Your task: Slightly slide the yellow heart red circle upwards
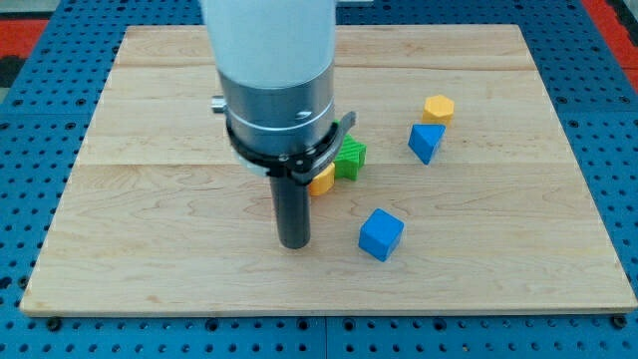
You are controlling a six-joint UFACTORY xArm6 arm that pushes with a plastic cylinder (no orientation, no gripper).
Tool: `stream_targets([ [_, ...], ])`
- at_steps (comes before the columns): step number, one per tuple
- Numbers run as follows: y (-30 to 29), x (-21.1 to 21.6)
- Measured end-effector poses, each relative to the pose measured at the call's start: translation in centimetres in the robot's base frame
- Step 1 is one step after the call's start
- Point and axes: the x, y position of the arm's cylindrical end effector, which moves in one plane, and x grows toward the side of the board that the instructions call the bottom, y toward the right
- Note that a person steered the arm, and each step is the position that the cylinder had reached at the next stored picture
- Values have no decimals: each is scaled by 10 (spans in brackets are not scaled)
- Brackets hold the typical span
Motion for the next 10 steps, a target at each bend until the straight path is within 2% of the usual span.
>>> stream_targets([
  [4, 36, -29],
  [6, 36, -48],
  [10, 18, -48],
])
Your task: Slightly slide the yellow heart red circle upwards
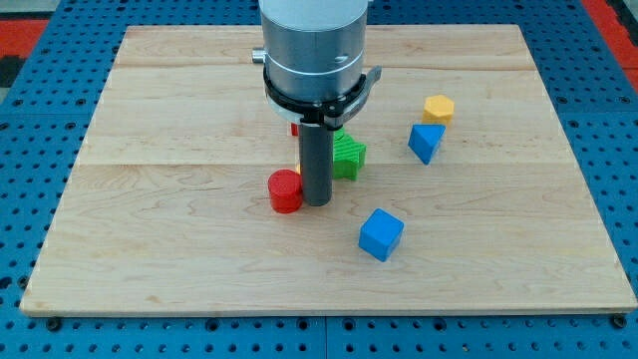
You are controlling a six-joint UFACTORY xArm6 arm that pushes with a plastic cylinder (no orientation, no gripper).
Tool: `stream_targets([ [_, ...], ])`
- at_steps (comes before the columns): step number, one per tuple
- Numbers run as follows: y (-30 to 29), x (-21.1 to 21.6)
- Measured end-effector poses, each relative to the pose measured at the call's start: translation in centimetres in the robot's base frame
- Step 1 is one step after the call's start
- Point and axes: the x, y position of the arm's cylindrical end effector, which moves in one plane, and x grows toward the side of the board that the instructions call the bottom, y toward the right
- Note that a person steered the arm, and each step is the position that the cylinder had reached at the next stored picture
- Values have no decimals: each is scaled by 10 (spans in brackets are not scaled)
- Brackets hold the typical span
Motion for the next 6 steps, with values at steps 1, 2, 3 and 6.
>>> stream_targets([
  [1, -3, -2],
  [2, -4, -11],
  [3, -4, -16],
  [6, 1, 11],
])
